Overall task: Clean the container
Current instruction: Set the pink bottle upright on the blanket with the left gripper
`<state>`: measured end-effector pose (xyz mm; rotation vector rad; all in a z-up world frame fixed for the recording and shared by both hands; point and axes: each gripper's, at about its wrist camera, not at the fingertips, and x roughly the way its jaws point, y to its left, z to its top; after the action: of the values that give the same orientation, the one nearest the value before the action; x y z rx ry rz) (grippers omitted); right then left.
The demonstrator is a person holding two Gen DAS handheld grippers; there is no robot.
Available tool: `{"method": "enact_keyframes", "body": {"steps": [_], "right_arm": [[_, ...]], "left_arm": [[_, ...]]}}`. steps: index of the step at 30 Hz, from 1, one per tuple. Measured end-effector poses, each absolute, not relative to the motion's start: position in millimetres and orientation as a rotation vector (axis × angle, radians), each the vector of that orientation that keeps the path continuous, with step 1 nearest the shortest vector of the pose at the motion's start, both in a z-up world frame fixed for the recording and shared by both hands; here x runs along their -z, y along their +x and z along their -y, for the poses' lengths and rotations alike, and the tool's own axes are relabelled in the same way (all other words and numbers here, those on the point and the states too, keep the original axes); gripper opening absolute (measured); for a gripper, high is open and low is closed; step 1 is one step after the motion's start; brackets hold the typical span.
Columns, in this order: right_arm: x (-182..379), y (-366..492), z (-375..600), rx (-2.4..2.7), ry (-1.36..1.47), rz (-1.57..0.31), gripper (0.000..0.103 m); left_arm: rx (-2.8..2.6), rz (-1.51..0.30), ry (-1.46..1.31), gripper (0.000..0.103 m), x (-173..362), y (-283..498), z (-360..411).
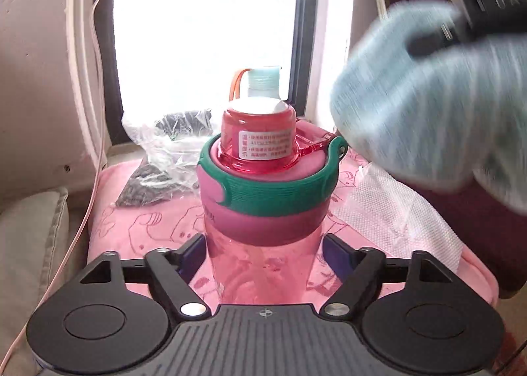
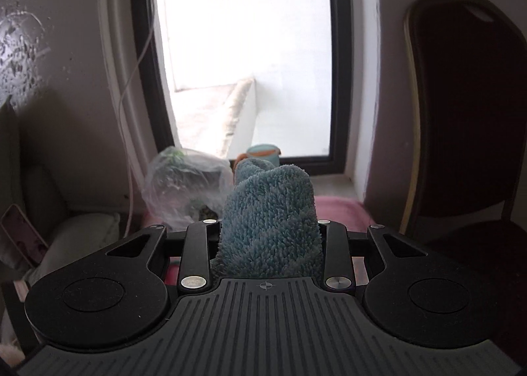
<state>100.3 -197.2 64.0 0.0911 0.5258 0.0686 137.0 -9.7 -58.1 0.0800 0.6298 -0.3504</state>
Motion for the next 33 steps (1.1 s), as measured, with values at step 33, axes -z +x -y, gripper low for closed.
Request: {"method": "enact_keyframes", "body": {"steps": [33], "right_arm": [[39.8,5.3,249.3,-0.215,0.410,-0.538,0.040]], "left_arm": [[0.068,-0.710,-0.007,0.100,45.9,39.6,-12.3]]}}
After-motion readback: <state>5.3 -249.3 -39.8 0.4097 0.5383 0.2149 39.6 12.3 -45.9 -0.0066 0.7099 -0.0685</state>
